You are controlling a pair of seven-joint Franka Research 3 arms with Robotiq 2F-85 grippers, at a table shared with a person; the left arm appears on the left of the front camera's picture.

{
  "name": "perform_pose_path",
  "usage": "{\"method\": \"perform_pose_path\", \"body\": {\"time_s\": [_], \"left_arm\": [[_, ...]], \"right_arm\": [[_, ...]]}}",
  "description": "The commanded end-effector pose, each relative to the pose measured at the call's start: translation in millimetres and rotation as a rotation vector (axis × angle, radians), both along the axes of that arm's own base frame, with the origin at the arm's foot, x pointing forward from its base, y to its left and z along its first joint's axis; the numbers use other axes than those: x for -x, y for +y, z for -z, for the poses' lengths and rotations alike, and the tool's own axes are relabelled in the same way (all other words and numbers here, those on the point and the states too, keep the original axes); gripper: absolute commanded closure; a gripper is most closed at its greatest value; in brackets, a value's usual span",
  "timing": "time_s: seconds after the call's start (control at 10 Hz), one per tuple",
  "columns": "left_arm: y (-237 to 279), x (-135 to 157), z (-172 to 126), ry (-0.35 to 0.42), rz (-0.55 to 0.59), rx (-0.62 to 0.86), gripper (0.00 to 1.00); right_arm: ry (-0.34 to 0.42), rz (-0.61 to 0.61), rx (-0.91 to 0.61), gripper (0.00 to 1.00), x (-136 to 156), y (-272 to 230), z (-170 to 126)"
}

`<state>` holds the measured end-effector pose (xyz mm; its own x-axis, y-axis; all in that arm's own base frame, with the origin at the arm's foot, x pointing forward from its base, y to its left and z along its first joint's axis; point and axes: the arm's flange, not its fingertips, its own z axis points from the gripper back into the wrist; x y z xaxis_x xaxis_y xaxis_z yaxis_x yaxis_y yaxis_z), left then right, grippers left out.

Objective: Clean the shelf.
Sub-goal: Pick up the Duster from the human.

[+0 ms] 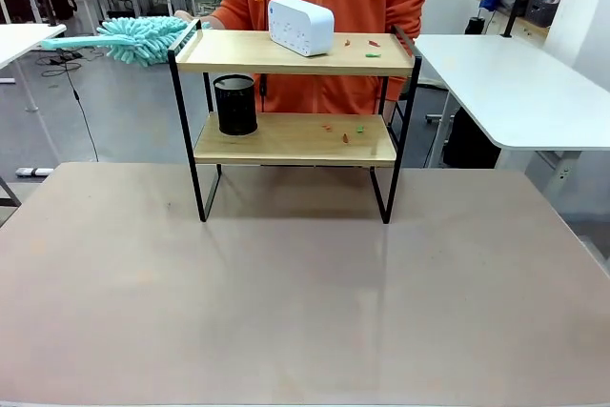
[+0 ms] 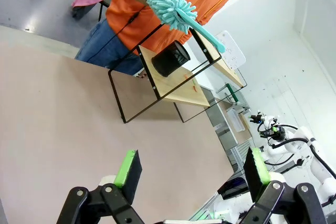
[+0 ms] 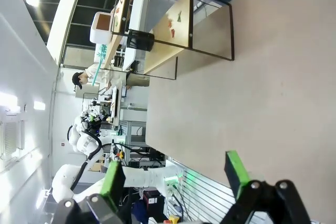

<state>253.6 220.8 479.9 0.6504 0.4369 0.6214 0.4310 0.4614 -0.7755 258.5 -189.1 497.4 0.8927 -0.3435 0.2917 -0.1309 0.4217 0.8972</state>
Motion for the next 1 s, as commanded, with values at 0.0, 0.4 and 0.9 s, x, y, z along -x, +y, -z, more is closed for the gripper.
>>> {"method": "perform_pose_path", "body": {"time_s": [0.0,0.4,0.9], "left_arm": [[-1.6,-13.1,-27.5,0.012,0.133,0.049,0.0],[-3.7,-147.2,-107.9,0.254,0.508,0.147,0.0],[-82.8,-274.0,-81.2,0.459,0.599,0.129,0.0]], "right_arm": [[-0.033,-0.003,-0.004,0.0,-2.6,0.7,-1.0],[-0.033,-0.003,-0.004,0.0,-2.6,0.7,-1.0],[-0.033,-0.003,-0.004,0.0,-2.6,0.7,-1.0]]}}
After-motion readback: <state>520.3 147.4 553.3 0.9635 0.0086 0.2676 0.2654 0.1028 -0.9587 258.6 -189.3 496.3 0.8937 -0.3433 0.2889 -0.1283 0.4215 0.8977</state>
